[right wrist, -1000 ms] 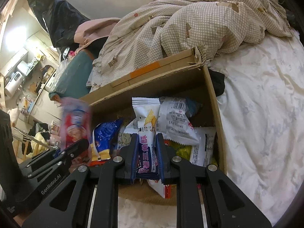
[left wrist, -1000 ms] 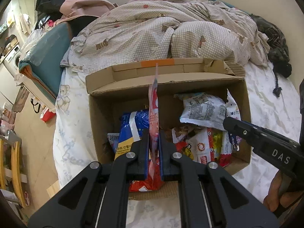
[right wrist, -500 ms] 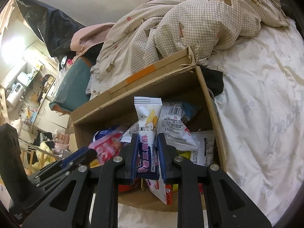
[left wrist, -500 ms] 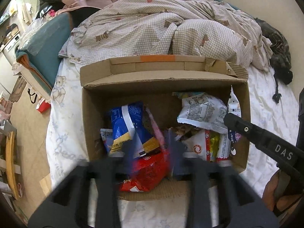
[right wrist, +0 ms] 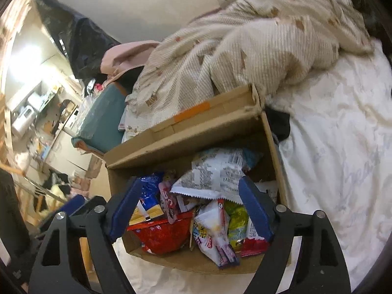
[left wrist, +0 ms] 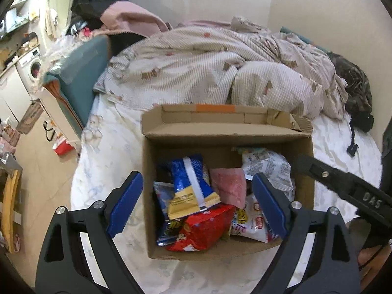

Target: Organize snacks

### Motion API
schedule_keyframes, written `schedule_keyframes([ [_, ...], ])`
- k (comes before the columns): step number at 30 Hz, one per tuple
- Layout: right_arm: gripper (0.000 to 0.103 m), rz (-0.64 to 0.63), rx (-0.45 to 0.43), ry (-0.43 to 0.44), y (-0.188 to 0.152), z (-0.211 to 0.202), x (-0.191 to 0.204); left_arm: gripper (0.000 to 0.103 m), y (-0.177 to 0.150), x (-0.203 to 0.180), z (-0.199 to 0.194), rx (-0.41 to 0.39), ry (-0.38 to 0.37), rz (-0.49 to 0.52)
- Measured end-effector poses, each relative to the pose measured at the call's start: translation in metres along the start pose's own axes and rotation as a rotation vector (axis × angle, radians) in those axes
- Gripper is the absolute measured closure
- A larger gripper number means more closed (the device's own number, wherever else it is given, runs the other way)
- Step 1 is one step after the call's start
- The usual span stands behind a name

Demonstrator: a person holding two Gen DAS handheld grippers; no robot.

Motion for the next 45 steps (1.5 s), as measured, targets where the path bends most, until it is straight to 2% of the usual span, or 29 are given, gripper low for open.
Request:
schedule_keyframes([
  [4, 0.019, -0.033, -0.030, 0.000, 0.000, -0.016, 0.008, 0.014, -0.003, 0.009, -0.013, -0.041, 0.026, 0.016],
  [11, 0.019, -0.006, -0.067, 0.014, -0.010, -0.048, 0.012, 0.014, -0.020, 0.017, -0.033, -0.065, 0.004, 0.056],
  [15, 0.010, -0.038, -0.097, -0.006, -0.017, -0.067, 0.019, 0.014, -0.034, 0.025, -0.048, -0.079, 0.012, 0.057],
  [20, 0.007, -0.070, -0.122, -0.048, -0.034, -0.087, 0.021, 0.014, -0.046, 0.039, -0.063, -0.092, 0.015, 0.035],
  [24, 0.003, -0.090, -0.138, -0.072, -0.048, -0.100, 0.023, 0.005, -0.057, 0.048, -0.076, -0.099, 0.002, 0.001],
  [26, 0.000, -0.103, -0.149, -0.085, -0.056, -0.108, 0.024, 0.005, -0.063, 0.051, -0.085, -0.119, -0.001, -0.001],
  [31, 0.000, -0.138, -0.167, -0.124, -0.079, -0.119, 0.029, 0.000, -0.081, 0.056, -0.104, -0.151, 0.009, -0.009],
  [36, 0.000, -0.175, -0.189, -0.149, -0.098, -0.129, 0.036, 0.000, -0.101, 0.065, -0.121, -0.172, 0.001, -0.055],
  [45, 0.000, -0.183, -0.205, -0.199, -0.119, -0.137, 0.037, 0.000, -0.119, 0.068, -0.134, -0.208, 0.040, -0.044],
])
Point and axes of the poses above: each gripper's, at about its wrist camera, not at the fingertips, and z roughly the way its jaws point, x to its left, y to its top, the point moved 6 cm from there along z, roughly the way its jaws point, and after that the axes turned 1 degree about z, right-handed, at the moved point
